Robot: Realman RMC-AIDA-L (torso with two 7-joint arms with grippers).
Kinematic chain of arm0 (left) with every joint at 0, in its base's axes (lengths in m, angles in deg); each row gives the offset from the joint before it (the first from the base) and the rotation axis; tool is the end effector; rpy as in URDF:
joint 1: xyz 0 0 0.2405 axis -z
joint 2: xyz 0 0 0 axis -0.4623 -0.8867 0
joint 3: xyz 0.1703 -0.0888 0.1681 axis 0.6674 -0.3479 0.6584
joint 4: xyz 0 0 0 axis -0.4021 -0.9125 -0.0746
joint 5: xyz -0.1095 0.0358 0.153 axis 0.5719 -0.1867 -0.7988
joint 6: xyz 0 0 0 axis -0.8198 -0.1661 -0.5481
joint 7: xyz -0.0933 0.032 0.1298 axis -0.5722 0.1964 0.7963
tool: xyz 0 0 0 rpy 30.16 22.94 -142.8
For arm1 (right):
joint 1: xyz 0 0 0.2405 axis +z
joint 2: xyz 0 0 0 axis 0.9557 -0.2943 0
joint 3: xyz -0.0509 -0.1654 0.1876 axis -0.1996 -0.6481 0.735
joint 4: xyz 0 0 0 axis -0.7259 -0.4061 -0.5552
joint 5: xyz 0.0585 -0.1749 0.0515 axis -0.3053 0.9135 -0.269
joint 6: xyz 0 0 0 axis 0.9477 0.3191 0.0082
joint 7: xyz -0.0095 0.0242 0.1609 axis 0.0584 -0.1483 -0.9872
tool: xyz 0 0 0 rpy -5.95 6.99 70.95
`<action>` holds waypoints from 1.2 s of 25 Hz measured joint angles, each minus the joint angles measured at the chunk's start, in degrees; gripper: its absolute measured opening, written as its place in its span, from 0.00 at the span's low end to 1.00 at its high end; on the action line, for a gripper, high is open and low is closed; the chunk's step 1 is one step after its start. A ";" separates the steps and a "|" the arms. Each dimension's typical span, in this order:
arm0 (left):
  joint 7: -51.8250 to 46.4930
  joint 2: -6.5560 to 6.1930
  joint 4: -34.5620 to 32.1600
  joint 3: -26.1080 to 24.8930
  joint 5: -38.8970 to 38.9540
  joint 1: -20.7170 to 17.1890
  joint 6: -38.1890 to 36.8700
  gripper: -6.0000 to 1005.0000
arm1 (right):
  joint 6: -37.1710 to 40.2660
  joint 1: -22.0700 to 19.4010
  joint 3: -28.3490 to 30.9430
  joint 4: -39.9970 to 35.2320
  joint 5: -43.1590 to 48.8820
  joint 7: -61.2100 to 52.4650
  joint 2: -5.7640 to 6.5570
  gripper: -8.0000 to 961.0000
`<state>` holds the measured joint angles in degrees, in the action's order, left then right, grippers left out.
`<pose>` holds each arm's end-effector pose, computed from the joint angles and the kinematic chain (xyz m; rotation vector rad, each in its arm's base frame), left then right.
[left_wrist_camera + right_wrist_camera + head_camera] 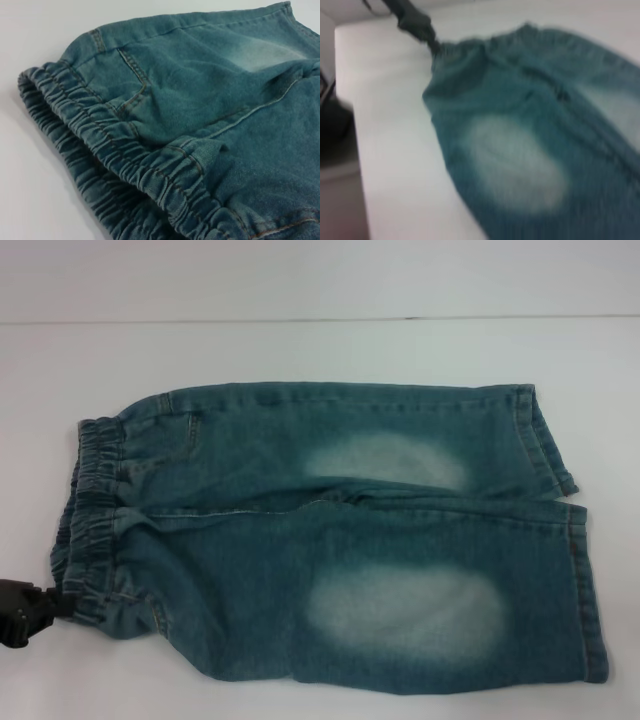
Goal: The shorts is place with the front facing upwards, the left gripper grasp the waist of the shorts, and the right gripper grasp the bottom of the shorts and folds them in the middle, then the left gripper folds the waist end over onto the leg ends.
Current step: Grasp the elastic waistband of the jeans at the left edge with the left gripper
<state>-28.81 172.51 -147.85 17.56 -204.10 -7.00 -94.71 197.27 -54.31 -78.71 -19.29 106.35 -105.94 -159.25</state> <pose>-0.3407 0.2589 0.0308 -2.4930 -1.0937 -0.1069 0.3247 0.2244 0.0682 -2.8676 0.4767 0.1546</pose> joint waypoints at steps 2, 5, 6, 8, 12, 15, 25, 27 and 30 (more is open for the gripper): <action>-0.01 0.00 0.10 -0.02 0.00 0.09 0.01 0.06 | 0.22 0.59 -3.97 -2.85 2.93 -5.01 0.49 0.74; 0.01 0.10 0.19 -0.02 0.00 0.15 0.07 0.06 | 0.27 2.01 -7.43 -4.16 7.26 -9.10 0.81 0.74; 0.00 0.13 0.21 0.00 0.00 0.15 0.09 0.06 | 0.27 2.61 -8.26 -4.34 8.96 -10.03 0.85 0.74; -0.09 0.15 0.21 0.00 0.00 0.15 0.09 0.06 | 0.28 3.80 -9.20 -4.21 11.63 -10.93 0.84 0.74; -0.06 0.18 0.33 -0.26 -0.02 0.07 0.20 0.06 | 0.27 4.65 -10.62 -3.69 12.68 -11.53 0.53 0.73; 0.05 0.19 0.71 -0.25 -0.04 -0.01 0.69 0.06 | 0.21 4.81 -12.12 -2.06 12.74 -11.12 0.23 0.73; 0.18 0.20 1.92 -0.05 -0.01 0.29 1.97 0.06 | -1.64 5.71 -13.16 0.76 12.59 -10.50 -0.61 0.73; 0.21 0.21 2.08 -0.01 0.01 0.27 2.33 0.06 | -2.72 5.97 -13.40 1.29 12.65 -10.54 -0.79 0.73; 0.27 0.15 2.79 0.04 0.03 0.25 2.72 0.06 | -4.42 6.71 -13.70 3.39 13.03 -10.66 -0.78 0.73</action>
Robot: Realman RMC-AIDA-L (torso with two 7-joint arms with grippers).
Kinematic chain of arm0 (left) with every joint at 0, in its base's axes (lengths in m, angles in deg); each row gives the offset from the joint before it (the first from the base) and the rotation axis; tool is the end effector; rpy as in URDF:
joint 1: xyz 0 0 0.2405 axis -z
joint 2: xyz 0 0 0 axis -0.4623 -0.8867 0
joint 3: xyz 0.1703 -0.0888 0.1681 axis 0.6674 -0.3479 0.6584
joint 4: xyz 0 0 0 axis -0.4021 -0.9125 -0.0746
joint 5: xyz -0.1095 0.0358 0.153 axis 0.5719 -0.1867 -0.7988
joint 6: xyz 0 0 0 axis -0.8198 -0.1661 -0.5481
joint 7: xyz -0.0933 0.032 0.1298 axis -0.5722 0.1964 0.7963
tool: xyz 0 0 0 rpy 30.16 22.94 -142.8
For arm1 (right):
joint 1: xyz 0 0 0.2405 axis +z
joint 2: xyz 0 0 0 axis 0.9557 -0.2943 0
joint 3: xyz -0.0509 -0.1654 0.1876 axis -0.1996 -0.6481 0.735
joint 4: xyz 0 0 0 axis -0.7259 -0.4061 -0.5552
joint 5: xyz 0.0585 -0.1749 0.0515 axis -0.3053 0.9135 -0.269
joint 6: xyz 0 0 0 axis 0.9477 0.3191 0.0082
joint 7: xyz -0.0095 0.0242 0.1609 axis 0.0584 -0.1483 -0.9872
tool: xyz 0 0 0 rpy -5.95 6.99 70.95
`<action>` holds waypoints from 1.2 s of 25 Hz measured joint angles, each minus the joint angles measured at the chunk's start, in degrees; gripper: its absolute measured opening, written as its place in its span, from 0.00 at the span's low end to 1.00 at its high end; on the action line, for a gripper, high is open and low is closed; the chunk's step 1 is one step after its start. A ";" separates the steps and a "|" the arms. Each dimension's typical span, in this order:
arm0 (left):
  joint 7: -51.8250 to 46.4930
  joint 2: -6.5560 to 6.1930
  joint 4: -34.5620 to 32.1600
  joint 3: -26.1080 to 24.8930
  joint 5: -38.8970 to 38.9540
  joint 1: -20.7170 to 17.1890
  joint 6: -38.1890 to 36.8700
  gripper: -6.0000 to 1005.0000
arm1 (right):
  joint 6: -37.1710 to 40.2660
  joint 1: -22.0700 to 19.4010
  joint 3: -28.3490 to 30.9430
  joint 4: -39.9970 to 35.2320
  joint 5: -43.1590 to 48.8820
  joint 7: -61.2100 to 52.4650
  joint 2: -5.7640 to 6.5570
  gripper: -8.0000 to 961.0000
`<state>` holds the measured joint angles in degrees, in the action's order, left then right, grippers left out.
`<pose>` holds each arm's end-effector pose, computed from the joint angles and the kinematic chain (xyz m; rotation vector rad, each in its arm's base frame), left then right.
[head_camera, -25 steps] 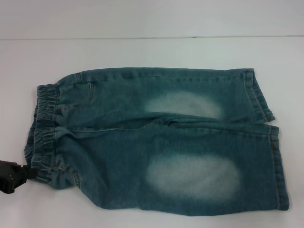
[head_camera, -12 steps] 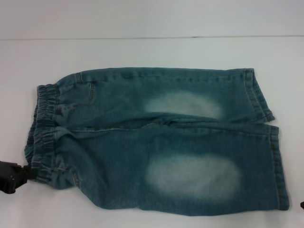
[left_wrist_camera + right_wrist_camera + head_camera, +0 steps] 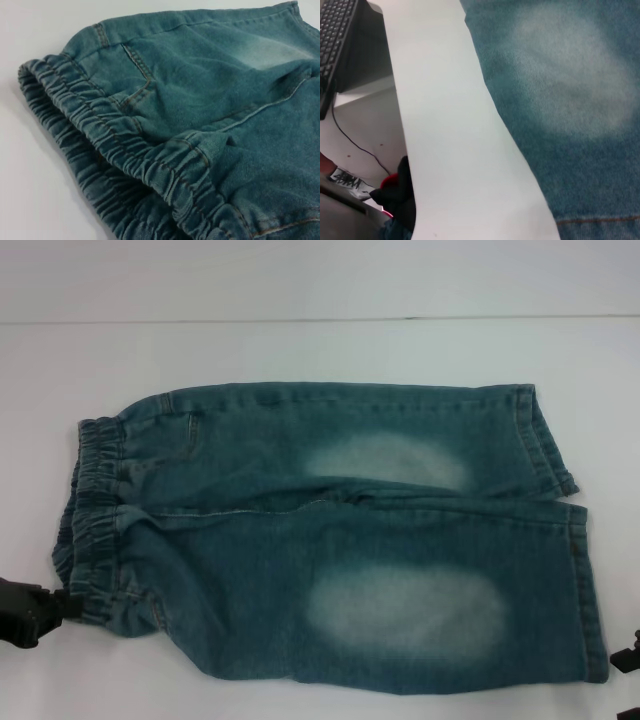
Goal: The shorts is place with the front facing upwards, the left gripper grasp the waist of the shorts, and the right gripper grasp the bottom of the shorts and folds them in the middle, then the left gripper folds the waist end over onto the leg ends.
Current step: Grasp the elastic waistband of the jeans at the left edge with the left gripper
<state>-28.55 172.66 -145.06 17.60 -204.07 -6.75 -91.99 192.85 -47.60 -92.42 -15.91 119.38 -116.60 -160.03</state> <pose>-0.3444 0.2610 0.0222 -2.4784 -1.1155 -0.1157 0.3206 0.2422 0.0333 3.0509 -0.6280 0.2531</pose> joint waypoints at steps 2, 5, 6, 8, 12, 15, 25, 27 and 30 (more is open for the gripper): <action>0.04 -0.06 0.14 0.00 0.00 0.02 0.04 0.06 | -0.32 0.57 -0.04 1.49 0.00 0.19 0.30 0.73; 0.08 -0.05 0.19 0.00 -0.04 0.05 0.09 0.06 | -0.85 1.15 -0.10 2.77 -0.01 0.35 0.53 0.73; 0.09 -0.04 0.20 0.00 -0.07 0.05 0.13 0.06 | -1.09 1.26 -0.20 3.07 0.02 0.35 0.53 0.73; 0.09 -0.03 0.20 0.01 -0.10 -0.05 0.20 0.06 | -1.28 1.36 -0.35 3.38 0.02 0.42 0.53 0.73; 0.10 -0.01 0.21 0.00 -0.10 -0.17 0.27 0.06 | -1.40 1.36 0.26 3.56 -0.34 1.51 0.48 0.73; 0.09 -0.01 0.27 0.00 -0.20 -0.12 0.28 0.06 | -1.31 1.35 0.80 3.87 -0.75 2.05 0.48 0.73; 0.10 -0.01 0.88 0.00 -0.24 -0.05 0.47 0.06 | -2.09 0.72 3.09 4.06 -3.50 4.63 0.27 0.73; 0.10 -0.03 1.41 0.02 -0.28 0.03 0.83 0.06 | -2.26 0.87 3.28 4.58 -3.53 4.95 0.18 0.73; 0.27 -0.06 1.95 0.12 -0.42 0.13 1.54 0.06 | -3.36 1.21 3.08 5.65 -3.53 4.99 -0.08 0.73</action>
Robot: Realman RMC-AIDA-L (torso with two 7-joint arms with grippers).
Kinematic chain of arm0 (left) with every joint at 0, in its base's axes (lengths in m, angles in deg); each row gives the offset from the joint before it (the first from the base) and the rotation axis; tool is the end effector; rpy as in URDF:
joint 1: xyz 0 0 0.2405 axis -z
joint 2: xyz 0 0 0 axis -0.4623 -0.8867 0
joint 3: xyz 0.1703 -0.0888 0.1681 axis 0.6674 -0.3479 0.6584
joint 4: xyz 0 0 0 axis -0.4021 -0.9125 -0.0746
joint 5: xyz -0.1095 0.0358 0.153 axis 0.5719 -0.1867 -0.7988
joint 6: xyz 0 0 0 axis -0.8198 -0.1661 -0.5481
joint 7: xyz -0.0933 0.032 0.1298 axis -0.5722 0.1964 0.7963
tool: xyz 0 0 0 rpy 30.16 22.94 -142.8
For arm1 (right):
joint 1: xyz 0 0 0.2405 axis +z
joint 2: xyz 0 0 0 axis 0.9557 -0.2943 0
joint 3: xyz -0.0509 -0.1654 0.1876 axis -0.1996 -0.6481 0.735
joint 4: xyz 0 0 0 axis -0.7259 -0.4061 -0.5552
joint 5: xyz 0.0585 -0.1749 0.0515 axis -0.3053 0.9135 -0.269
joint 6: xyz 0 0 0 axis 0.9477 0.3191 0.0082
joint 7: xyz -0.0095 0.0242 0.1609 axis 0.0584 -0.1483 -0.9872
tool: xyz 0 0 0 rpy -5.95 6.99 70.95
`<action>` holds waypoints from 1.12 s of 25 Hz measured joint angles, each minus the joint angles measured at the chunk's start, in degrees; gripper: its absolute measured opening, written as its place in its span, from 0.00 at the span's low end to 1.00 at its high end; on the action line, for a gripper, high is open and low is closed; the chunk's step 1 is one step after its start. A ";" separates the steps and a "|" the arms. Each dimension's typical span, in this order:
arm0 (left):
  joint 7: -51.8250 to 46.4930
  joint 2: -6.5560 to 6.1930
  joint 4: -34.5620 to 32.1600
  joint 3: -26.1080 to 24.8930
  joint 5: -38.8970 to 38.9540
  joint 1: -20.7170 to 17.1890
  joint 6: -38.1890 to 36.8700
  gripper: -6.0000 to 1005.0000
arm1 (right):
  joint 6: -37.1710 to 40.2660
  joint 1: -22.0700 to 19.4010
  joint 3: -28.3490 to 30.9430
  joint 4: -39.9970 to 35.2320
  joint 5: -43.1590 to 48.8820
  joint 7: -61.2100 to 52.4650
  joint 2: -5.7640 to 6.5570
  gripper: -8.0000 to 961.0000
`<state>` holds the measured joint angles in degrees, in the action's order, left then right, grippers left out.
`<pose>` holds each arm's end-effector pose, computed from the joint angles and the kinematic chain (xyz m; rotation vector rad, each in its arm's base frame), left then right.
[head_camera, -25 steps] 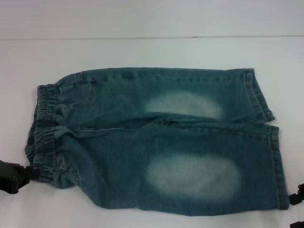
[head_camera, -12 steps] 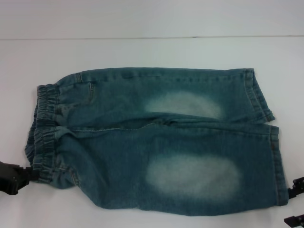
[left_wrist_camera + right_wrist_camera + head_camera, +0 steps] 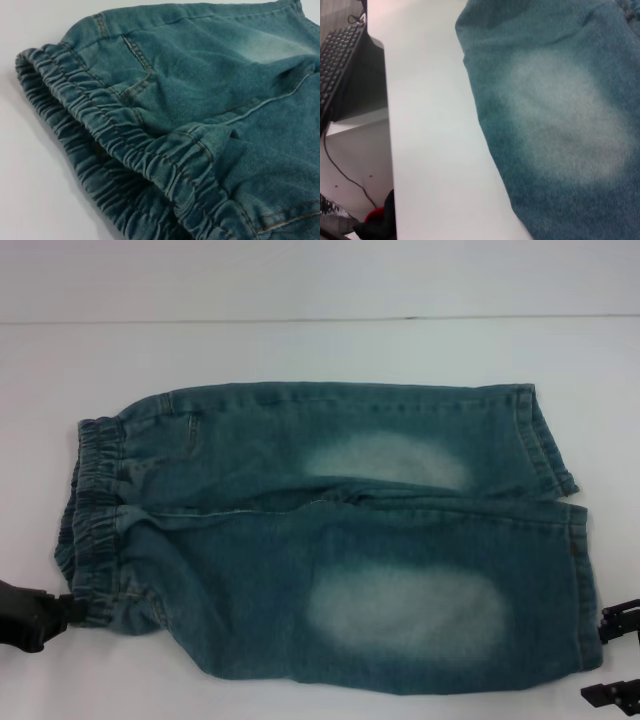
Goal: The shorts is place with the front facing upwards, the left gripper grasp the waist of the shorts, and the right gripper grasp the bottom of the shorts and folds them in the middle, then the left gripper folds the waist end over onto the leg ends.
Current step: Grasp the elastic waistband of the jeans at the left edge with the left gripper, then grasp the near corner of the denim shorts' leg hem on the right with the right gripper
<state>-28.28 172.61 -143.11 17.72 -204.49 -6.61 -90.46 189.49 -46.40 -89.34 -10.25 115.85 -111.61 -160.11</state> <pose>-0.3476 0.2609 0.0163 -2.4768 -1.1323 -0.1102 0.3163 0.2517 0.0205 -3.0724 0.5426 -0.0851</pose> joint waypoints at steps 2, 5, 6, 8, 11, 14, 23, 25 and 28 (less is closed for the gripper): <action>0.33 -0.01 0.24 0.05 -0.09 0.02 0.21 0.06 | -1.03 0.05 -0.20 0.34 -0.04 0.09 -0.35 0.72; 0.53 -0.03 0.34 0.06 -0.10 -0.02 0.23 0.06 | -1.96 0.17 -0.32 0.52 0.04 0.35 -0.67 0.71; 0.54 -0.03 0.35 0.06 -0.10 -0.07 0.23 0.06 | -2.25 0.18 -0.33 0.54 0.08 0.50 -0.71 0.71; 0.54 -0.04 0.36 0.06 -0.10 -0.18 0.21 0.06 | -2.93 0.17 -0.22 0.54 0.07 0.59 -0.84 0.58; 0.54 -0.04 0.48 0.06 -0.09 -0.26 0.22 0.06 | -4.18 -0.04 -0.25 0.56 0.06 0.64 -1.23 0.42; 0.50 -0.04 0.53 0.06 0.00 -0.29 0.23 0.06 | -4.53 -0.20 -0.42 0.56 0.28 0.67 -1.34 0.35; 0.40 -0.04 0.54 -0.22 0.26 -0.40 0.02 0.06 | -2.75 -1.14 0.92 0.11 -0.09 2.32 -1.06 0.14; 0.41 -0.04 0.53 -0.17 0.23 -0.51 -0.72 0.06 | -1.35 -1.46 1.42 0.02 -0.10 3.16 -1.00 0.09; 0.46 -0.04 0.00 -0.24 0.00 -1.05 -2.60 0.06 | 0.83 -2.17 2.21 -0.41 -0.11 4.20 -0.93 0.06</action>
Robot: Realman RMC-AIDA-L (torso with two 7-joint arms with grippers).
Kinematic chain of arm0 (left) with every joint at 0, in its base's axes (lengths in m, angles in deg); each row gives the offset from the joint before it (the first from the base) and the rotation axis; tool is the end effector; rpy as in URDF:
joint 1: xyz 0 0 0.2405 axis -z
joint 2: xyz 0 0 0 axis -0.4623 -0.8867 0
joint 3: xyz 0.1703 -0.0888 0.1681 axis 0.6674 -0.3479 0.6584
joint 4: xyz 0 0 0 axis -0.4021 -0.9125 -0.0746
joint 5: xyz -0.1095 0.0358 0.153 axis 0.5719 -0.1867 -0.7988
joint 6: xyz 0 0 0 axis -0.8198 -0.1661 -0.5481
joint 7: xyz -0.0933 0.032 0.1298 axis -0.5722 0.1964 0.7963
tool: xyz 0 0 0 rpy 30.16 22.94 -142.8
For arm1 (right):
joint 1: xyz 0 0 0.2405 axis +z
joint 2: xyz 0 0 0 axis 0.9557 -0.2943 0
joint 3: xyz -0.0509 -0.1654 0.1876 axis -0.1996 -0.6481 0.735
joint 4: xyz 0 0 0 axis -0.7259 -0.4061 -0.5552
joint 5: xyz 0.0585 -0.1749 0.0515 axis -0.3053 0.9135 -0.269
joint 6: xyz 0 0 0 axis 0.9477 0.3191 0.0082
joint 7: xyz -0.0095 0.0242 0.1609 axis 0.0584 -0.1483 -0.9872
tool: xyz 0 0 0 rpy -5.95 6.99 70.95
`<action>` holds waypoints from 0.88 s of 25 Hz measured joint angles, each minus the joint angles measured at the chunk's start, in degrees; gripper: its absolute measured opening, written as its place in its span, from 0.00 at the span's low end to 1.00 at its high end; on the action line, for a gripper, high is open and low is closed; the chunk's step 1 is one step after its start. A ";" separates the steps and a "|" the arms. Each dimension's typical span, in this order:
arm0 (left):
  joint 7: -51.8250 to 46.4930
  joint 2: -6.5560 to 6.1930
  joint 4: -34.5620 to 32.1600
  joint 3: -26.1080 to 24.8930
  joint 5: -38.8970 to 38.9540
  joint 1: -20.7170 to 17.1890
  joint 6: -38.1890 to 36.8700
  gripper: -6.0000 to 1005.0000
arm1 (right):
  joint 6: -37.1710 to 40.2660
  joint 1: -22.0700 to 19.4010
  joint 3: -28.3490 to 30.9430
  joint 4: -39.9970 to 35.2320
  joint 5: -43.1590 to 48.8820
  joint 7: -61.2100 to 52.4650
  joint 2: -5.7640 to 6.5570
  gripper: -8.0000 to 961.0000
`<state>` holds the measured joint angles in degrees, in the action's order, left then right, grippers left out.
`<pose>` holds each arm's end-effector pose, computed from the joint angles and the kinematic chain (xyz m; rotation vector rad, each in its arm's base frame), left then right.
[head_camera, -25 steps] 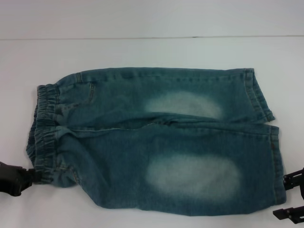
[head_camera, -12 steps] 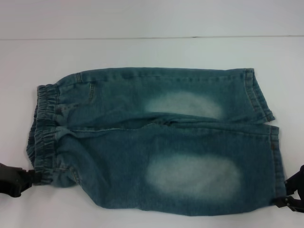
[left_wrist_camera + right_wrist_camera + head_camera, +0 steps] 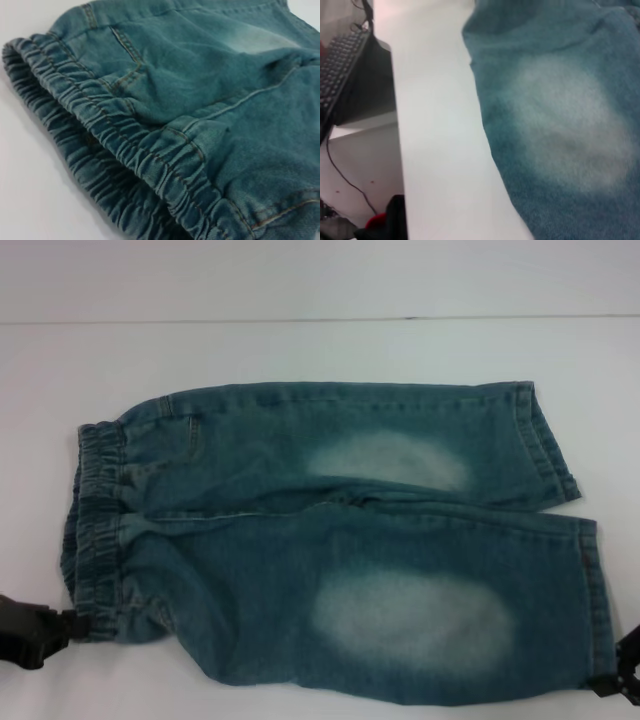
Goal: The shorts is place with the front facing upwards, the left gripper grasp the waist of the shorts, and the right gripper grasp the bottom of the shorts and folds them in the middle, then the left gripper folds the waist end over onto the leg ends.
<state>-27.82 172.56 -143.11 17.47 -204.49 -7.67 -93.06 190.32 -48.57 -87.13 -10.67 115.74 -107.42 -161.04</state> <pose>-0.3476 0.2498 0.0147 -2.5059 -1.1576 -0.1289 0.3218 0.2383 0.0181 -3.0696 0.5099 -0.0293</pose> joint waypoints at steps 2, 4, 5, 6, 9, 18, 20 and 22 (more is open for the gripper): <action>0.16 -0.05 -0.79 -0.03 0.01 -0.58 -1.29 0.06 | 1.08 -0.73 0.27 -0.59 -0.03 0.54 0.03 0.06; 0.75 0.06 -2.25 -0.24 0.17 -1.48 -3.31 0.06 | 3.05 -1.77 1.29 -1.75 -0.30 1.71 0.09 0.06; 1.05 0.15 -2.97 -0.58 0.38 -1.90 -4.24 0.07 | 3.89 -2.18 2.15 -2.46 -0.44 2.14 0.10 0.06; 1.25 0.18 -3.49 -0.97 0.65 -2.19 -4.87 0.07 | 4.68 -2.59 3.18 -3.26 -0.57 2.55 0.07 0.06; 1.39 -0.01 -4.08 -3.49 2.09 -2.34 -6.07 0.07 | 5.19 -3.18 6.42 -4.80 -0.94 3.36 0.06 0.05; 0.01 -0.59 -4.21 -6.20 8.09 -1.60 -6.81 0.07 | 4.25 -2.64 11.29 -5.06 -6.04 4.66 0.48 0.05; -0.77 -0.77 -4.22 -6.46 9.31 -1.22 -6.62 0.07 | 3.71 -2.56 11.84 -5.23 -8.61 4.77 0.77 0.05; -1.23 -0.84 -4.22 -6.79 10.18 -0.83 -6.25 0.07 | 3.04 -2.53 12.15 -5.28 -11.60 4.77 1.07 0.05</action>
<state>-29.05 171.72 -147.33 10.69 -194.31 -8.49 -99.31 193.36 -51.09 -74.98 -15.94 104.14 -102.65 -159.97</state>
